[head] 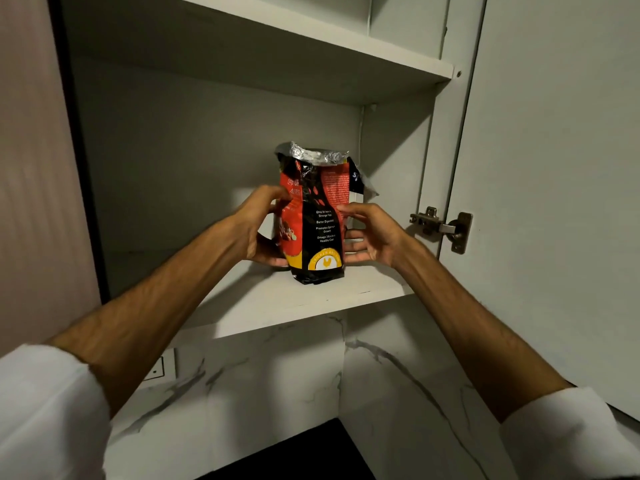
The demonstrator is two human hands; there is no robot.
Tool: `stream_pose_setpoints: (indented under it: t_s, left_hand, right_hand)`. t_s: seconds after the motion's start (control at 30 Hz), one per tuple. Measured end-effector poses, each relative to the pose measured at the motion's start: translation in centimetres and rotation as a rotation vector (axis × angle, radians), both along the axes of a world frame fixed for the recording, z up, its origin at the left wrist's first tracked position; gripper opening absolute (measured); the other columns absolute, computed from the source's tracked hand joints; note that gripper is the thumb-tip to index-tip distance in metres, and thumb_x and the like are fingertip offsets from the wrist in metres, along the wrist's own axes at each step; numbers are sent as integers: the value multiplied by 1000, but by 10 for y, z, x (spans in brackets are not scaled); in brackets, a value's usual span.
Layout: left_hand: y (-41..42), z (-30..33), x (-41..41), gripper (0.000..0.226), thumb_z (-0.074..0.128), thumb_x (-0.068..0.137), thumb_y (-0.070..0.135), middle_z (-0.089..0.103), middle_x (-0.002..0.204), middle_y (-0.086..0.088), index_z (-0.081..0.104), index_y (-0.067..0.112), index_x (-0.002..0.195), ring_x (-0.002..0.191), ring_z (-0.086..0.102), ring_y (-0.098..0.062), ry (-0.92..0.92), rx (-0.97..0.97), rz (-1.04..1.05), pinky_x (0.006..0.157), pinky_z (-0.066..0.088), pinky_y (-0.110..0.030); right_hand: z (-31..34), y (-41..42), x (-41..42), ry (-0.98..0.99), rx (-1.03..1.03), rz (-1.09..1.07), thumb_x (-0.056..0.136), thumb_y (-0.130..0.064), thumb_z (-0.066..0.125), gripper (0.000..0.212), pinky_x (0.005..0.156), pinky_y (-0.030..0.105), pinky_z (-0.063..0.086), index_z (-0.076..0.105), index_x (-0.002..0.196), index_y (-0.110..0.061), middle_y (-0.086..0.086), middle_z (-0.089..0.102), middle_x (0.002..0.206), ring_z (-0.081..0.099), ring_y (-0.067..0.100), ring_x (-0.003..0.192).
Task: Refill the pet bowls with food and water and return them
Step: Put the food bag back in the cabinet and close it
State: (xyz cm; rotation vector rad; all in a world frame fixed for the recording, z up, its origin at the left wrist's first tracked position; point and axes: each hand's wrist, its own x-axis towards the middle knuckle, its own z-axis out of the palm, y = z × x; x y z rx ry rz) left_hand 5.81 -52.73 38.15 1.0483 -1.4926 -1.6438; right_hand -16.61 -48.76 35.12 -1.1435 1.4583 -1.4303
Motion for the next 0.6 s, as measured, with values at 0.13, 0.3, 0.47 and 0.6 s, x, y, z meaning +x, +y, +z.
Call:
stream_pose_setpoints:
  t_s: [0.13,0.3,0.47,0.6]
  left_hand:
    - [3,-2,1,39,57,85,47,64,119,-25,58,26,119,104,68,-43,-49,-39,16,94,54,-61]
    - [13,-2,3,47,58,86,43,60,116,-21,55,23,129,107,64,-37,-41,-71,45,94,55,-60]
    - [26,0,7,40,57,91,40,55,104,-16,52,23,127,94,60,-30,-28,-97,67,96,55,-55]
    - [39,-1,10,37,57,92,38,53,100,-14,52,22,124,91,58,-27,-12,-115,67,96,56,-53]
  right_hand:
    - [0,4,0,18,13,-2,89,-46,74,64,88,48,64,54,142,-15,18,70,129,75,33,109]
    - [-1,12,-1,8,-6,-19,91,-41,74,47,88,49,64,60,128,-16,18,72,125,76,33,106]
    - [-1,26,0,-14,-38,-44,91,-36,74,44,94,54,62,62,128,-16,19,72,126,75,35,111]
    - [0,41,3,-23,-54,-57,91,-34,75,47,96,55,60,62,131,-15,18,75,123,76,35,109]
